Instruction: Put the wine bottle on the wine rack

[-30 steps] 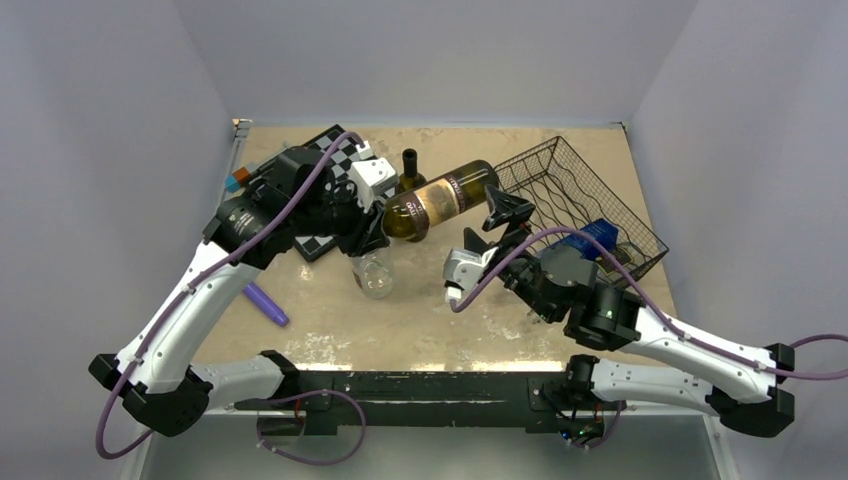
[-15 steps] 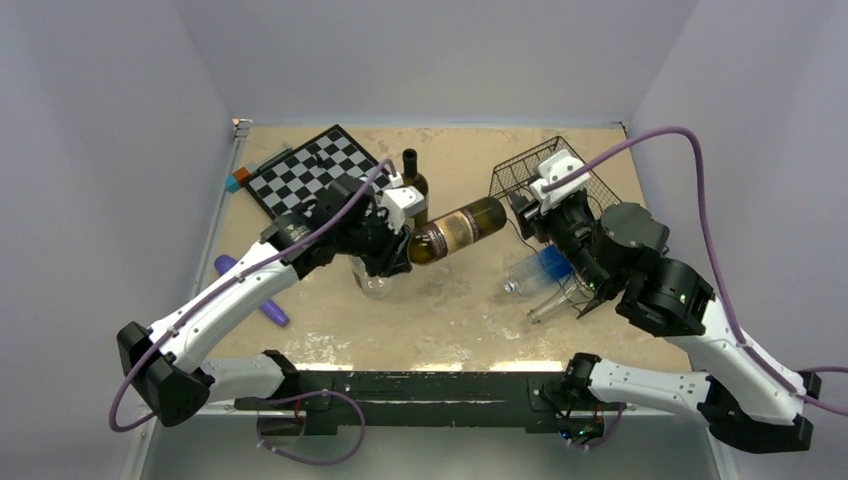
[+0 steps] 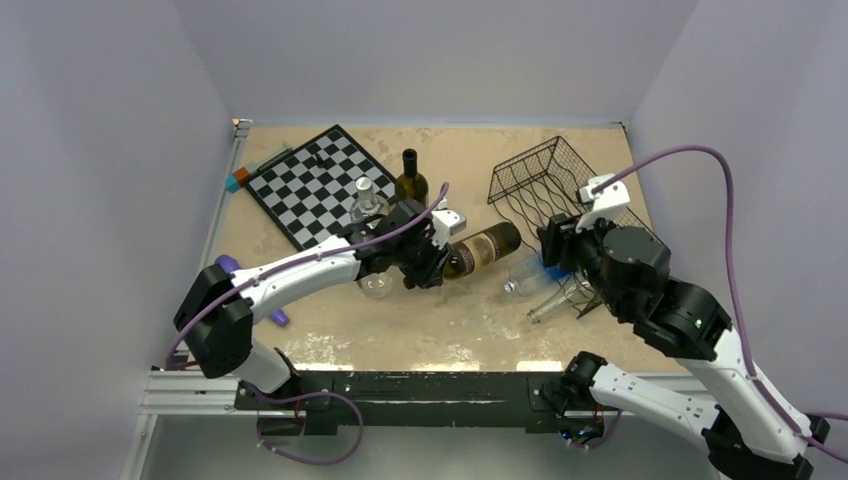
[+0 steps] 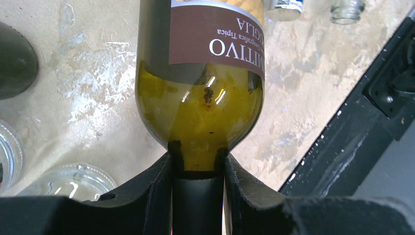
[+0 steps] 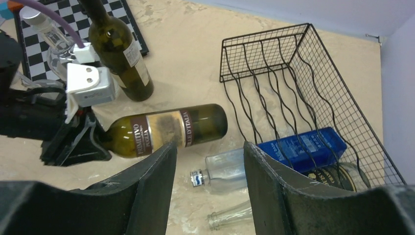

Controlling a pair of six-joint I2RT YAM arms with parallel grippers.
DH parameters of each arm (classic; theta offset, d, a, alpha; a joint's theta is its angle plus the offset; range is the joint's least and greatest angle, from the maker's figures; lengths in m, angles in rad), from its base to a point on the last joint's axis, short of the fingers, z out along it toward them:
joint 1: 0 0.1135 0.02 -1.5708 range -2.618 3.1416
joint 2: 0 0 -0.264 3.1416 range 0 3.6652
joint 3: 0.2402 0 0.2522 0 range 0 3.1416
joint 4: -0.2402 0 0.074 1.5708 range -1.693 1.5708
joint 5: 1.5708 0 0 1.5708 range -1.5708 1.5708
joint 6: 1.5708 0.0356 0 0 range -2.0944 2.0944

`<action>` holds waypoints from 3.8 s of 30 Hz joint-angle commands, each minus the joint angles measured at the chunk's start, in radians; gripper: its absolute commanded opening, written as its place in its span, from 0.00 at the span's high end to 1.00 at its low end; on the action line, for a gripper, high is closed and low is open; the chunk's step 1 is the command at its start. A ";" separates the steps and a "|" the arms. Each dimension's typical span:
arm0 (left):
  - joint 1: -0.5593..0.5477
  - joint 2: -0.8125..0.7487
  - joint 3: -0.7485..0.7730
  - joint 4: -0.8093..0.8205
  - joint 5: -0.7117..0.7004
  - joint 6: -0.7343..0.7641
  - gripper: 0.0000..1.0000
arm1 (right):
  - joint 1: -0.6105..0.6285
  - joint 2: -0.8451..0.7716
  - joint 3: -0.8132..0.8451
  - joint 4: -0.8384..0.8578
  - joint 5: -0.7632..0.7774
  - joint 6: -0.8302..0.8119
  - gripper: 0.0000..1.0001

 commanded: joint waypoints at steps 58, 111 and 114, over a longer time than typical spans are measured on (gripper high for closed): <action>-0.107 0.766 0.671 0.599 -0.031 -0.136 0.67 | -0.009 -0.234 -0.228 -0.166 0.100 0.119 0.39; -0.102 0.120 0.398 0.322 -0.439 0.064 0.01 | -0.009 -0.124 -0.002 -0.094 -0.056 0.083 0.20; -0.090 0.022 0.379 0.230 -0.498 0.083 0.01 | -0.008 -0.102 0.004 -0.030 -0.113 0.070 0.19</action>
